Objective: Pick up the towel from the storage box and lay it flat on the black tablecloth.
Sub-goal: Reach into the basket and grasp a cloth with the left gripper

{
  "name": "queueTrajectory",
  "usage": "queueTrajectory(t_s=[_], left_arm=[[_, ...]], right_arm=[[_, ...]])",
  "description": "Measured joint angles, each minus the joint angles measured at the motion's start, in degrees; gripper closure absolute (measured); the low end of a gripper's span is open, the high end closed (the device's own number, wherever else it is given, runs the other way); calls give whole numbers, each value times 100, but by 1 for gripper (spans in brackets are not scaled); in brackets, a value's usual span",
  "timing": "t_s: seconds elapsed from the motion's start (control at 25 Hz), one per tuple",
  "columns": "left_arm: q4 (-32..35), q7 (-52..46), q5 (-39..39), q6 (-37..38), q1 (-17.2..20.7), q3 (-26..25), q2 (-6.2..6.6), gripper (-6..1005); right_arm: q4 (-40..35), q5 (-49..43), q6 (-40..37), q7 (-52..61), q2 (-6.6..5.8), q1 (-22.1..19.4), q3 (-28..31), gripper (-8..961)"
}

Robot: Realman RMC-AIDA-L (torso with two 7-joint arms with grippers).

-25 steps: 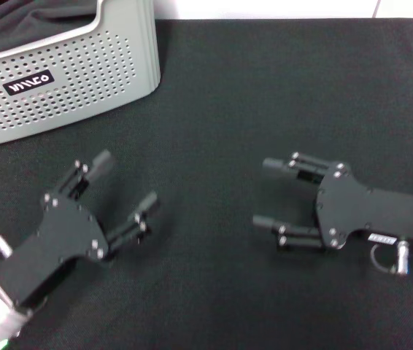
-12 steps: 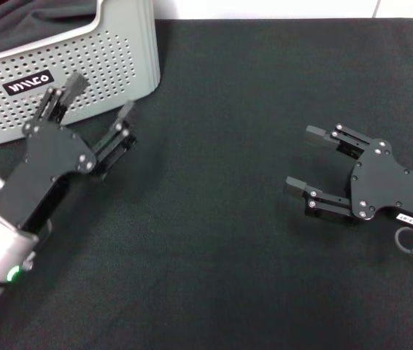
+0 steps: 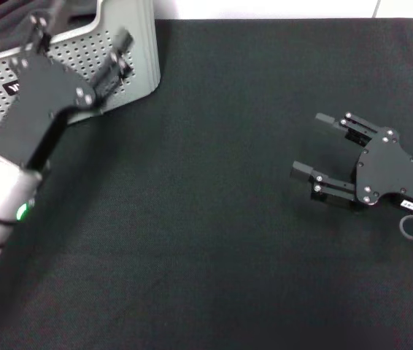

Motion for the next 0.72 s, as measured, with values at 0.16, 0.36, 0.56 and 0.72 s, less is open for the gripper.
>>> queueTrajectory(t_s=[0.16,0.36,0.56,0.72], left_arm=[[-3,208,-8,-57,-222,-481,0,135],[-5,799,-12,-343,-481,-755,0,136],[-43,1462,-14,-627,-619,-1047,0,137],[-64,1864,-23,-780,-700,-1358,0,137]], right_arm=[[-33,-3,10,-39,3,5,39,187],[-48,10,16,-45,3,70,46,187],[-48,18,37,-45,3,172,46,188],[-48,27,45,-45,-10,187,47,188]])
